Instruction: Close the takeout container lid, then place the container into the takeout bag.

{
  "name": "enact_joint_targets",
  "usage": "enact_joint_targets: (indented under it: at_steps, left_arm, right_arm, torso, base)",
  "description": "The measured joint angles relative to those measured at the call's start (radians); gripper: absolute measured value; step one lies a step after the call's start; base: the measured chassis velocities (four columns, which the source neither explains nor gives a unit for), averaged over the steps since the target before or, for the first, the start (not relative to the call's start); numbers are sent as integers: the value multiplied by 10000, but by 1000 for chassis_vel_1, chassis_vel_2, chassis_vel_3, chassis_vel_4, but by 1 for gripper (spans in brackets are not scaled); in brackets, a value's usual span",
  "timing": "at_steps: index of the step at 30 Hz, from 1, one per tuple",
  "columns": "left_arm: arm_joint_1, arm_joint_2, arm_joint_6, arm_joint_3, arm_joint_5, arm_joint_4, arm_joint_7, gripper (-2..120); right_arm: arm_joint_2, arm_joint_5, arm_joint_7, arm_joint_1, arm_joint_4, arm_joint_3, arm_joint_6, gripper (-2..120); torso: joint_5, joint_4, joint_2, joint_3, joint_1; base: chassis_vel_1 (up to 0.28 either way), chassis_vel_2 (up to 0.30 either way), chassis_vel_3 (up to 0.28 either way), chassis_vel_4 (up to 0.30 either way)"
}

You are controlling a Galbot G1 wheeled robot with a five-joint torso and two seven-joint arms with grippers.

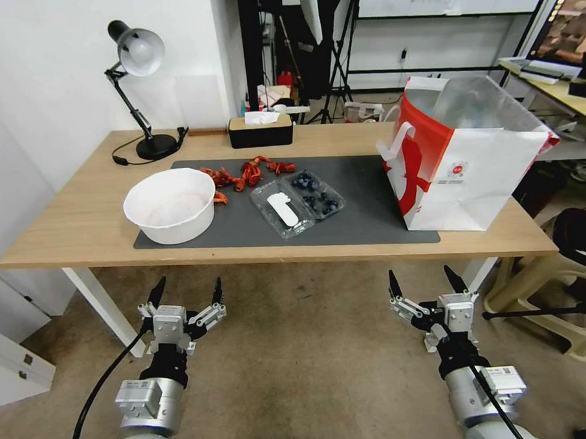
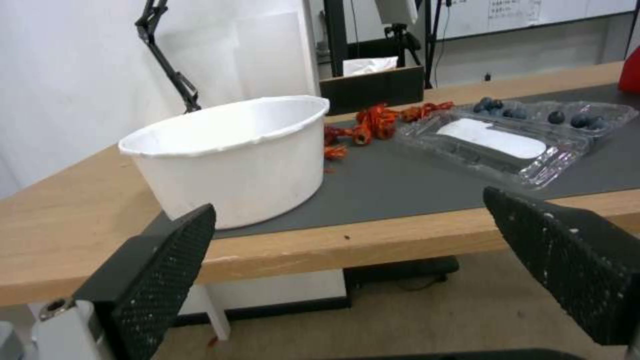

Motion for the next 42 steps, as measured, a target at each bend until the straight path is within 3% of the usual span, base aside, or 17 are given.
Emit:
enact_joint_targets:
  at_steps: [20,24,26,33,42]
  left_arm:
    - [0,16,16,17,-35,-6,-17,100]
    - [-33,242,336,287,-543,-203,-379,100]
    - [-106,675,951,812,-1488,-579,-1061,100]
    - [-233,1548,2075,1885,-3407,-1373,-2381,100]
    - [-185,1667,1987,2080,-3589,-1479,-2436,100]
  right_arm:
    - [1,-3,0,-2,0,-2,0,100]
    - [295,-436,-179,-378,119,-295,-6,100]
    - [951,-1382,-613,-1203,388,-963,-39,100]
    - [1104,-1622,-1047,-1267,474,-1047,271,100]
    - [1092,-1531,-1080,-1158,519,-894,505,100]
  torso:
    - [0,0,1,0,0]
    - [0,3,0,0,0]
    - [-3,-8,0,0,0]
    - [2,0,0,1,1]
    - [0,0,0,1,2]
  base:
    - [0,0,0,0]
    - [0,0,0,0]
    - [0,0,0,0]
    - [0,0,0,0]
    - [0,0,0,0]
